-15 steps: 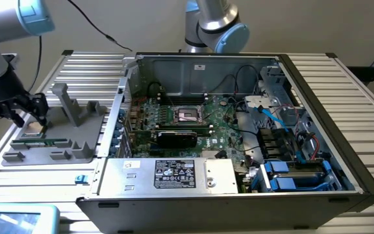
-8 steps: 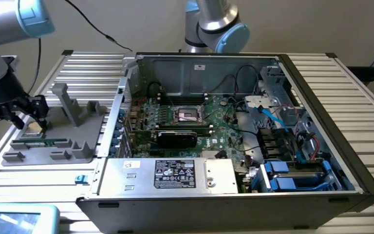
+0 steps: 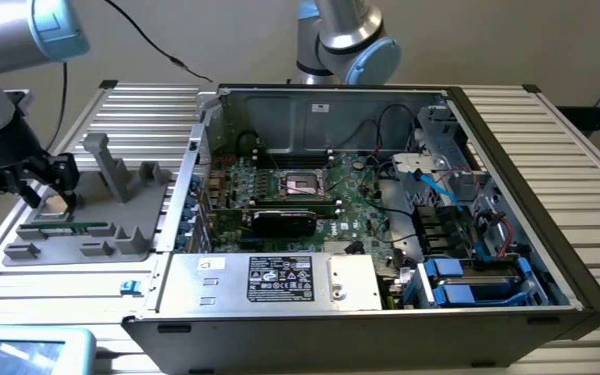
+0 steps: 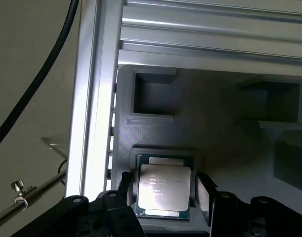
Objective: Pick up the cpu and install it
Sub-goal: 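Pick up the cpu and move it towards the insertion slot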
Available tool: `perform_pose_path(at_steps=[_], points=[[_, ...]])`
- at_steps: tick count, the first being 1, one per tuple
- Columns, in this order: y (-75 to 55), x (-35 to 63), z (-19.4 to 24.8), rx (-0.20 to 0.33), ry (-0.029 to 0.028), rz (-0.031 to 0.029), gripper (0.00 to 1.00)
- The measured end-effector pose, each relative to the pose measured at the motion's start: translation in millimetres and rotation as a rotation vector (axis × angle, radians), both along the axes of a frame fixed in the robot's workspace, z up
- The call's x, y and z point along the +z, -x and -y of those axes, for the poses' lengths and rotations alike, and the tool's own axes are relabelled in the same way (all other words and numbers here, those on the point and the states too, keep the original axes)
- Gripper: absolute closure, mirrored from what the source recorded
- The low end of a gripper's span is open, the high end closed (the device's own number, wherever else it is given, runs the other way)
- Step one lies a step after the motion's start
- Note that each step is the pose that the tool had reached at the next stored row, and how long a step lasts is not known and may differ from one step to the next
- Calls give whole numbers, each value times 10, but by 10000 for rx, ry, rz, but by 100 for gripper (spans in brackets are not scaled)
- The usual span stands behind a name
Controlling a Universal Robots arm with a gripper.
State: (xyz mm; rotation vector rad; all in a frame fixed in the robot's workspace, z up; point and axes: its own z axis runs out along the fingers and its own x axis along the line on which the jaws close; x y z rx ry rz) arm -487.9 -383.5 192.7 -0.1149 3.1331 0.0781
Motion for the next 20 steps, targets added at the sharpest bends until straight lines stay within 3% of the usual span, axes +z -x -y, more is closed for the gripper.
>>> perform_pose_path(at_steps=[20], points=[[-13, -41, 10, -177, -15, 3, 38]])
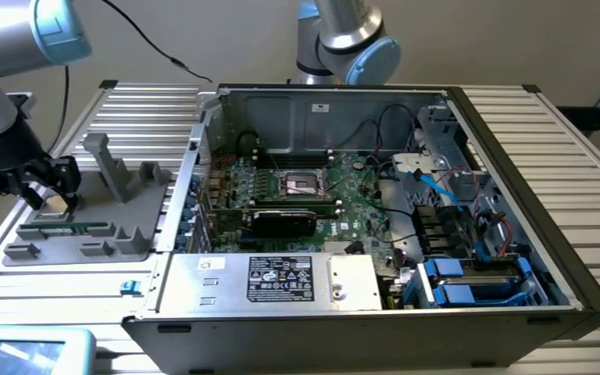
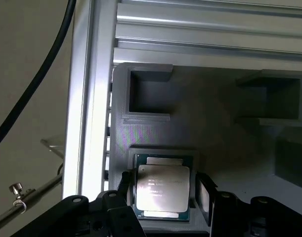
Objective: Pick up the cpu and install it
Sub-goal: 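Pick up the cpu and move it towards the insertion slot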
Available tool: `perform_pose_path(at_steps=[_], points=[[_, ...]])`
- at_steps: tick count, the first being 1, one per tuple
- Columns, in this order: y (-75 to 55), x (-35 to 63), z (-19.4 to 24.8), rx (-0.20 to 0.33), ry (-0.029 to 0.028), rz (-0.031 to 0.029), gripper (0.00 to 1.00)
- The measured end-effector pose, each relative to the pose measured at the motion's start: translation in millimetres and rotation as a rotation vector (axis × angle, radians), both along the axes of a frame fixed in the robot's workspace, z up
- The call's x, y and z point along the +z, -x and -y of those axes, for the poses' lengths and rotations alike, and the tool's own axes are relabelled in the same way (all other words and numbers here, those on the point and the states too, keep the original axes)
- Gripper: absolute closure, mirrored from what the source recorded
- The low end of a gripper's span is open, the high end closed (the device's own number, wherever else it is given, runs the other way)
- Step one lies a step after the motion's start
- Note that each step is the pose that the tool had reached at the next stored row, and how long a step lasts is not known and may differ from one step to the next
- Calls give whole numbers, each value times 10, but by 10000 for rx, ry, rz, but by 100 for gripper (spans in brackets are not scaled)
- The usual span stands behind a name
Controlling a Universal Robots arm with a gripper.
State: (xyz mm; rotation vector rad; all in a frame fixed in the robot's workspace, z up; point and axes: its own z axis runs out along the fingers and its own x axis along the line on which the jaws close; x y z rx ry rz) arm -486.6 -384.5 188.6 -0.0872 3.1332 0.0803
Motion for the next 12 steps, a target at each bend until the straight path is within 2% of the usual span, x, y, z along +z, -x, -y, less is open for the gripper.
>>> perform_pose_path(at_steps=[12], points=[[0, -7, 0, -1, 1, -3, 38]])
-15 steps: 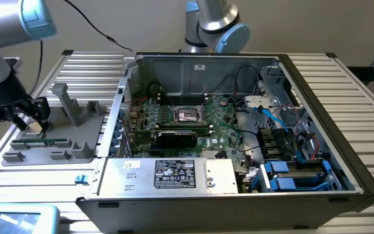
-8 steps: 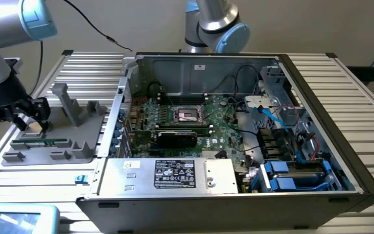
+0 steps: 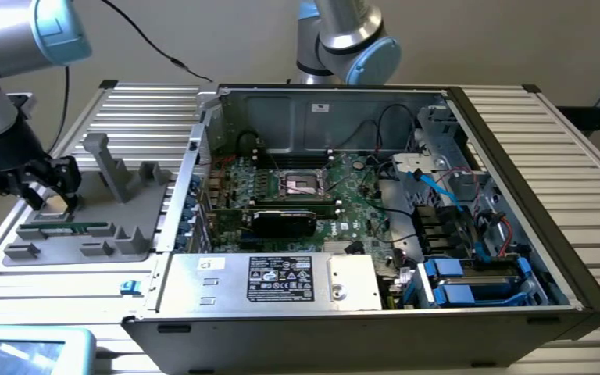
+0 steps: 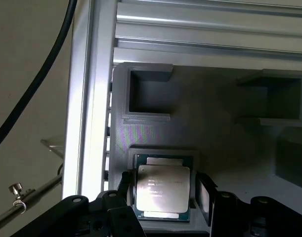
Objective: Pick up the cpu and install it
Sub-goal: 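Pick up the cpu and move it towards the insertion slot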
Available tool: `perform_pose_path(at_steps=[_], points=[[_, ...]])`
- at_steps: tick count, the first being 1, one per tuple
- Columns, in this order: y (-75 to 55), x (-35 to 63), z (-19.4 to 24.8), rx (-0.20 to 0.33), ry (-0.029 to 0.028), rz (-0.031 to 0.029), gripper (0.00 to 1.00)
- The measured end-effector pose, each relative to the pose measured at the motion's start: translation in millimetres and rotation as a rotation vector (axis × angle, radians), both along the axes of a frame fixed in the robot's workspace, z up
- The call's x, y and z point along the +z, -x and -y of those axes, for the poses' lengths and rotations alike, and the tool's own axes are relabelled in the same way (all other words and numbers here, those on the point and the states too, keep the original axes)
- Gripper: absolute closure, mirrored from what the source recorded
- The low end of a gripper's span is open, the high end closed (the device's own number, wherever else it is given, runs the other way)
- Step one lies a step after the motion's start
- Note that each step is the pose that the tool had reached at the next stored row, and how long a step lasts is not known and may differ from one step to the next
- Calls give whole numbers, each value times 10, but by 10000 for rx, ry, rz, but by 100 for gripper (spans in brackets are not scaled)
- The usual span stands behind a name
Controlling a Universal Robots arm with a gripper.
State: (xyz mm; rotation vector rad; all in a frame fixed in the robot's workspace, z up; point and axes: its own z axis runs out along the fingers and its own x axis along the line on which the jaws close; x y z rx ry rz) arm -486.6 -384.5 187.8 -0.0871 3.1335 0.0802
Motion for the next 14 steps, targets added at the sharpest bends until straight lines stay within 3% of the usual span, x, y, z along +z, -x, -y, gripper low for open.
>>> perform_pose_path(at_steps=[3, 4, 14], points=[[1, 0, 0, 0, 2, -4, 40], [1, -1, 0, 0, 1, -2, 47], [0, -8, 0, 0, 0, 0, 47]])
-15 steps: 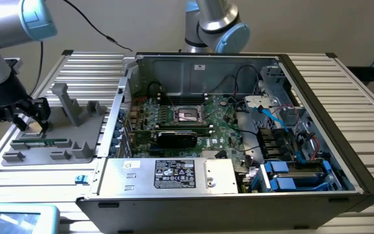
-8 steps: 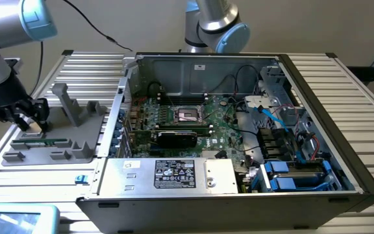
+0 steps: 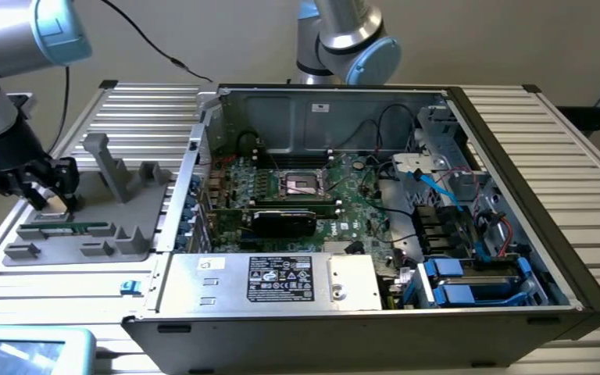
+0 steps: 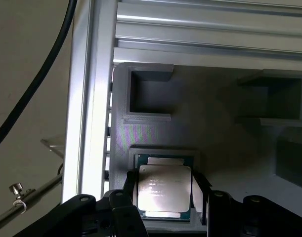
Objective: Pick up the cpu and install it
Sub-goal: 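Pick up the cpu and move it towards the insertion slot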
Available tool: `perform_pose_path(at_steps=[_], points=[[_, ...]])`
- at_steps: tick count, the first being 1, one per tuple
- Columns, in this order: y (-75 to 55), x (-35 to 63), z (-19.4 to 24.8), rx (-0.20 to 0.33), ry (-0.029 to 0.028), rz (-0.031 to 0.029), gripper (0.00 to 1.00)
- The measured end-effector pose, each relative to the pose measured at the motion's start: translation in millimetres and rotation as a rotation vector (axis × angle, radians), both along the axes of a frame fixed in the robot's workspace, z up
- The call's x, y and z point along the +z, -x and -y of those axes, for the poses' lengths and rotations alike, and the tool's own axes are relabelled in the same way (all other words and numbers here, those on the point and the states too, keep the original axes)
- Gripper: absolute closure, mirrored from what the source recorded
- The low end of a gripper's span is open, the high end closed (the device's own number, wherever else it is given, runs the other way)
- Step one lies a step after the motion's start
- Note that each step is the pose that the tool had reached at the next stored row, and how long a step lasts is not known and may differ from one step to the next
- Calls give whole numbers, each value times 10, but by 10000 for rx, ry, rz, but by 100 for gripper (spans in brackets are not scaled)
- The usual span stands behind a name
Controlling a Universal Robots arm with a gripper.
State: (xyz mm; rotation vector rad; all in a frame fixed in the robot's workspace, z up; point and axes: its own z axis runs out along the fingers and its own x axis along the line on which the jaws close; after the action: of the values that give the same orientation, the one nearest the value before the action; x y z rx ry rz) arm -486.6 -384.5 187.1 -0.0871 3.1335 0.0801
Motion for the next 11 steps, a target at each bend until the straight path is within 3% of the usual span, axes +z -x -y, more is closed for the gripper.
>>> perform_pose_path(at_steps=[11], points=[[0, -2, 0, 0, -1, 1, 47]])
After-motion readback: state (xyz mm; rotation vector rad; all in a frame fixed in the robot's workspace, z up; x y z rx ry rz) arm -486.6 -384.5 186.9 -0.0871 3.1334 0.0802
